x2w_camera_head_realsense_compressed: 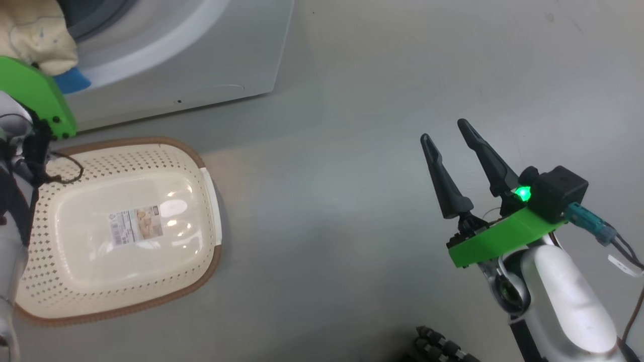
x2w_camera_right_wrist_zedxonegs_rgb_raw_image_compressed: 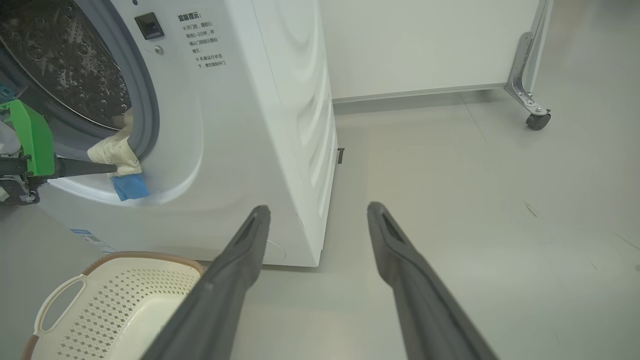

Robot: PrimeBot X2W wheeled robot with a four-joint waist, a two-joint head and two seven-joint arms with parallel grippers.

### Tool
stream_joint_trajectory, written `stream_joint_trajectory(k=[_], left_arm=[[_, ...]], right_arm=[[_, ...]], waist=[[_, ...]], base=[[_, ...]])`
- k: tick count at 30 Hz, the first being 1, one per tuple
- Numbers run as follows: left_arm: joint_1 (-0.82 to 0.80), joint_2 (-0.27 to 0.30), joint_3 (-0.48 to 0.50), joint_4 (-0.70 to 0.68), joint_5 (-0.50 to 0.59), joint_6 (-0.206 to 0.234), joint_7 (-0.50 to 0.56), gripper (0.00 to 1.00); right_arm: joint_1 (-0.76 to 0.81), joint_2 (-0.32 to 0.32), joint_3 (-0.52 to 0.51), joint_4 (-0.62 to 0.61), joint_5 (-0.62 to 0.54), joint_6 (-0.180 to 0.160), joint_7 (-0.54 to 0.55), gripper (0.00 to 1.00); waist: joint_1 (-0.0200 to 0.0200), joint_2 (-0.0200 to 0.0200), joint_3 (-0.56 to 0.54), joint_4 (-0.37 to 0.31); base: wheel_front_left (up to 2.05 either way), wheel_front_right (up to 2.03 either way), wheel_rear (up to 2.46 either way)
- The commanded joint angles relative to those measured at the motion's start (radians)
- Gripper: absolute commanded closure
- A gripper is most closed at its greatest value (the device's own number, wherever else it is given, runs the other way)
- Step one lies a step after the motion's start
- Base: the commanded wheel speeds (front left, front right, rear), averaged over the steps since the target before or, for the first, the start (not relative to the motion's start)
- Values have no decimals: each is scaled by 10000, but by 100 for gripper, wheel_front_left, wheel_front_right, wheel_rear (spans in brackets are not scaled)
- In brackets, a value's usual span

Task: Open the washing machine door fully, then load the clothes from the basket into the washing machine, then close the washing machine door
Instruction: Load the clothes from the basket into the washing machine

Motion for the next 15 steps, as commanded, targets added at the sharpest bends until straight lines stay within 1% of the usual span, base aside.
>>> stream_joint_trajectory(k=[1,6,11,13,14,15], left_arm=[[-375,498,191,-462,57,42,114,100],[-254,720,111,-1511,12,57,661,100],[-232,1225,319,-2992,6,416,780,100],[-279,1445,463,-3550,42,603,638,100],[-270,1565,495,-3739,70,680,672,100],[-270,1565,495,-3739,70,680,672,100]], right_arm=[[-71,-87,112,-245,-55,-29,-92,0],[-72,-87,58,-248,-106,-29,-93,0],[-89,-87,75,-287,-104,-29,-94,0],[-116,-87,126,-299,-78,-29,-94,0],[-132,-87,166,-299,-54,-29,-94,0],[-132,-87,166,-299,-54,-29,-94,0]], waist=[[0,0,-42,85],[0,0,-79,277],[0,0,-13,302],[0,0,58,238],[0,0,89,178],[0,0,89,178]], base=[[0,0,0],[0,0,0],[0,0,0],[0,0,0],[0,0,0],[0,0,0]])
